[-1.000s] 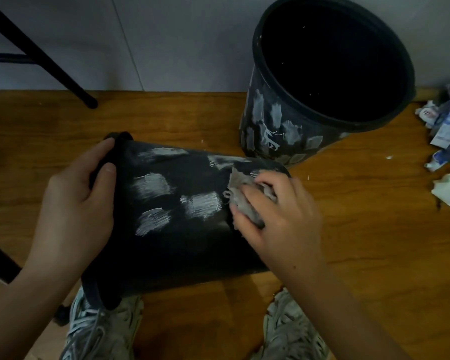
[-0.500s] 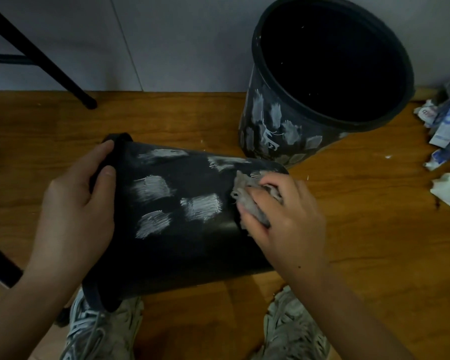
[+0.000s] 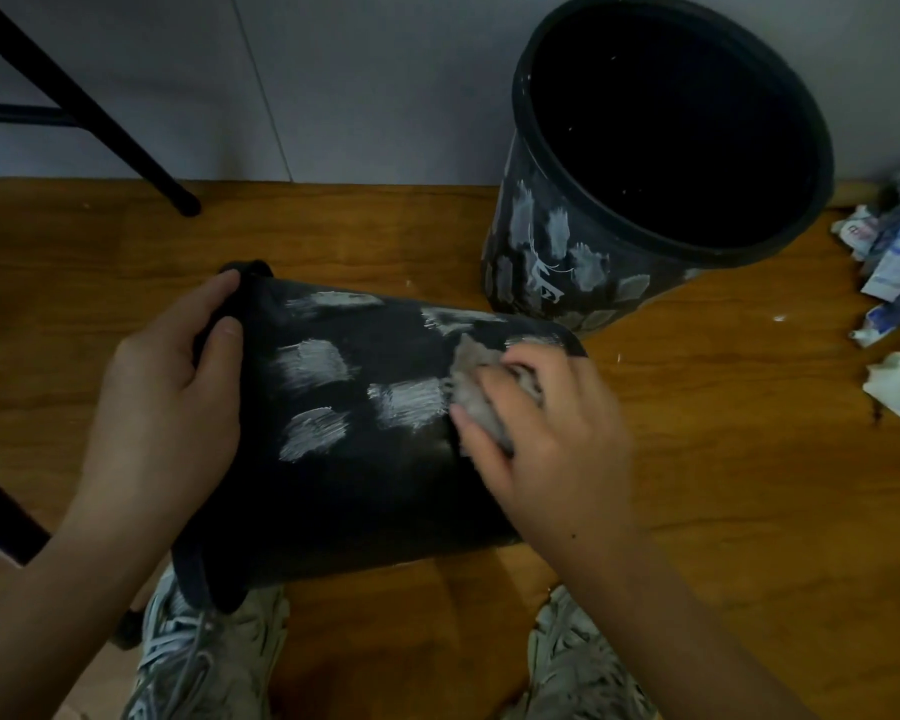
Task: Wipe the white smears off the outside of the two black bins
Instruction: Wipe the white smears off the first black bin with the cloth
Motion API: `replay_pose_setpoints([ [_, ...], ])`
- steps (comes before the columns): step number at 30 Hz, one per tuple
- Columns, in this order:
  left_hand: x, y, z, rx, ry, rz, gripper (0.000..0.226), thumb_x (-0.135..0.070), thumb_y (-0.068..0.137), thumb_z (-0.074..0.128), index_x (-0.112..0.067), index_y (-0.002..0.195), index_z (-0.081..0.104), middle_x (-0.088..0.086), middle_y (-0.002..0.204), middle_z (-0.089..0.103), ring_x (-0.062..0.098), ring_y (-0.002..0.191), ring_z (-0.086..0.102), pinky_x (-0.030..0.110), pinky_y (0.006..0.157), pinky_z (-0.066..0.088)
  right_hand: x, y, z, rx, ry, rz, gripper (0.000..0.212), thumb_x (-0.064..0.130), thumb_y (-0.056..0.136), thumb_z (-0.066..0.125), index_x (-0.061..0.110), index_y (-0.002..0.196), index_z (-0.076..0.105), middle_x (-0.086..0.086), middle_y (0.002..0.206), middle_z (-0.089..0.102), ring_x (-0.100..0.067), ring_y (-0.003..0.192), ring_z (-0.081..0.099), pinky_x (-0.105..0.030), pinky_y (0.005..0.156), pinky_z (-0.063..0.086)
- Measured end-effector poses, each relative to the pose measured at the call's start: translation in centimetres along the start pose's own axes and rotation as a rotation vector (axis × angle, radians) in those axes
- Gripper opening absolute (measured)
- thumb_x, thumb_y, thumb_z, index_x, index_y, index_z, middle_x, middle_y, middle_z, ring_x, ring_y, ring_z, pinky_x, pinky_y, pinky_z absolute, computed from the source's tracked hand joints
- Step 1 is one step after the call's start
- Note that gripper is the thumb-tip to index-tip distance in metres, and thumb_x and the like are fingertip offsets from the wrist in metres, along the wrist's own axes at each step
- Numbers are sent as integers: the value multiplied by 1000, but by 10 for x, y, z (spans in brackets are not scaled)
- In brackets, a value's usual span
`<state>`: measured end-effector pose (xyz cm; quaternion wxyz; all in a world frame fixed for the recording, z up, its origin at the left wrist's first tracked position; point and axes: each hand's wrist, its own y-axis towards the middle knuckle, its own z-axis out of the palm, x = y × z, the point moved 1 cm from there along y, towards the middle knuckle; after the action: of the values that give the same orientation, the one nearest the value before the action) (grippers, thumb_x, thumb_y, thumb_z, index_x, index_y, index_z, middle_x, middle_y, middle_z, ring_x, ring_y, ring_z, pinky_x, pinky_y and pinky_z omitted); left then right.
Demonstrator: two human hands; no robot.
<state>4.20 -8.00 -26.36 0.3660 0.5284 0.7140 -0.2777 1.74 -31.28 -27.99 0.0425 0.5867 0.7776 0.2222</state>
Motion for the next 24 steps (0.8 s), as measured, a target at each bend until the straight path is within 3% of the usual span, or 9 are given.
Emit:
replay_pose_setpoints([
  [2, 0, -1, -1, 18, -19, -8, 38, -19, 102, 42, -22, 138, 48, -13, 124, 50, -13, 102, 43, -11, 72, 30, 4, 3, 0, 10, 37, -12, 32, 38, 91, 54, 12, 103, 68, -8, 106, 61, -20, 87, 54, -27, 66, 43],
  [6, -1, -4, -4, 34, -30, -14, 38, -21, 101, 41, -25, 139, 47, -18, 120, 52, -14, 98, 48, -4, 73, 37, -31, -10, -8, 31, -45, 198, 31, 37, 90, 49, 16, 107, 65, -8, 107, 59, -21, 85, 55, -28, 66, 39],
  [11, -4, -4, -4, 36, -60, -16, 38, -17, 101, 42, -19, 138, 49, -30, 108, 48, -30, 90, 45, -9, 74, 32, -52, -16, -17, -43, -143, 272, 31, 33, 89, 55, 8, 90, 73, -10, 97, 63, -24, 76, 56, -23, 62, 31],
  [14, -6, -1, -4, 39, -46, -26, 39, -17, 101, 41, -17, 140, 48, -17, 120, 49, -18, 99, 44, -10, 73, 30, -29, -8, -10, -24, -89, 210, 32, 35, 93, 53, 9, 100, 70, -10, 103, 61, -21, 82, 55, -24, 67, 33],
  [19, -8, -4, -5, 76, -63, -49, 41, -22, 102, 40, -23, 142, 45, -15, 127, 49, -11, 106, 45, -2, 73, 37, 30, 20, -1, 63, 41, -42, 40, 45, 93, 50, 12, 106, 69, -8, 107, 60, -18, 88, 52, -24, 70, 37],
  [24, -11, -6, -7, 71, -69, -54, 41, -19, 102, 40, -18, 142, 46, -18, 121, 49, -22, 90, 48, -9, 68, 32, 46, 16, -4, 124, 147, -133, 38, 34, 90, 49, 10, 113, 68, -10, 113, 59, -21, 95, 51, -30, 71, 41],
])
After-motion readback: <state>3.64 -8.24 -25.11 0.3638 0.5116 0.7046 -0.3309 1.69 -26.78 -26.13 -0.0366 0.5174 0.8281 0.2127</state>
